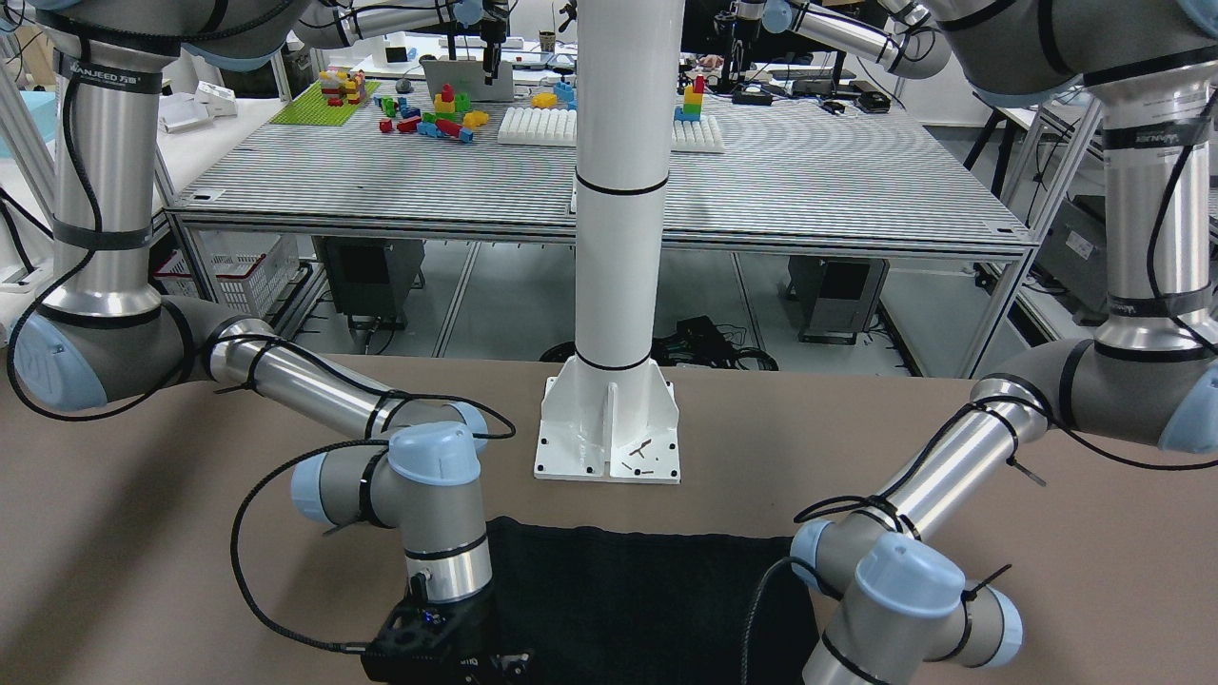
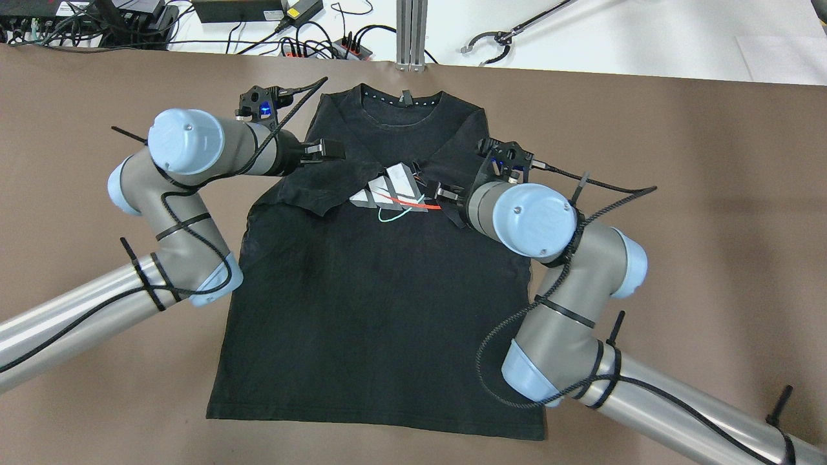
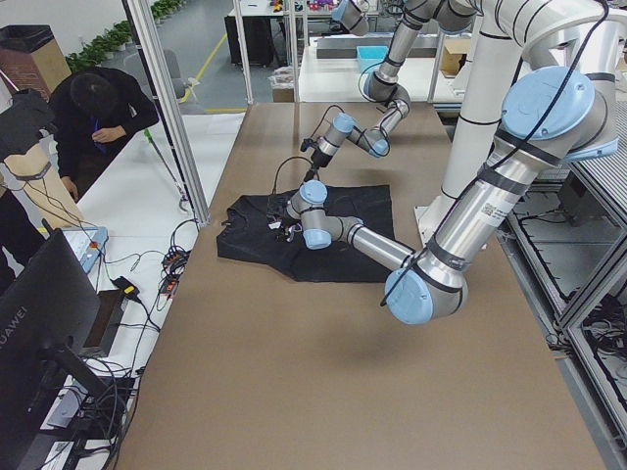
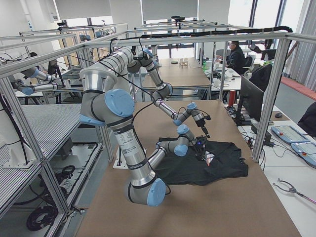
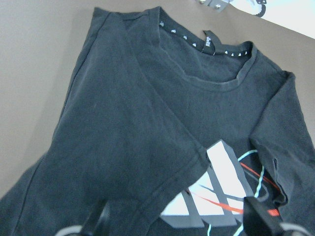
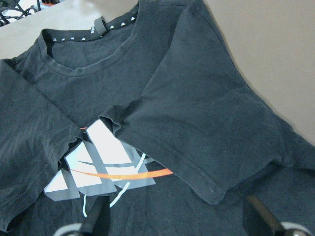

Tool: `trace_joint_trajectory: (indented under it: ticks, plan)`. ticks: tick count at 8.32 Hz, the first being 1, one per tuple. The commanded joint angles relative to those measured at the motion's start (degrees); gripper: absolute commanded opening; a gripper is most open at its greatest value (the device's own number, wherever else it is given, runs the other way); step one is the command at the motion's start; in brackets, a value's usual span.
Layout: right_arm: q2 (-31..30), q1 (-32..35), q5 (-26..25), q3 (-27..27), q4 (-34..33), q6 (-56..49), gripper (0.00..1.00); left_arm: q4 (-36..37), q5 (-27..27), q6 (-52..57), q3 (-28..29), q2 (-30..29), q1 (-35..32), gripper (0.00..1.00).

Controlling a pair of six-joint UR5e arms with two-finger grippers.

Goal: Fold clothes
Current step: 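Fold the grasped sleeve inward over the chest with the right gripper, then move both grippers down to the hem corners nearest the robot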

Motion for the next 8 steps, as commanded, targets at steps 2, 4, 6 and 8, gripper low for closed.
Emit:
trace_joint_trajectory:
  ticks: [2, 4, 6, 8]
  plan:
    - [-15.8, -4.6, 1.7, 18.3, 0.1, 11.8, 0.94, -0.1, 0.2, -13.5, -23.3, 20.0, 6.1, 0.95]
    - [-22.7, -8.9, 1.1, 26.0, 0.3, 20.7, 0.94, -0.4, 1.0, -20.7, -33.3, 29.2, 12.2, 0.95]
    - [-25.9, -13.7, -2.5, 28.8, 0.9, 27.0, 0.94, -8.1, 1.0, -23.0, -35.5, 36.6, 16.0, 0.95]
    - [-31.2, -22.3, -9.8, 34.3, 0.9, 32.0, 0.94, -10.0, 1.3, -23.0, -35.5, 41.8, 17.7, 0.95]
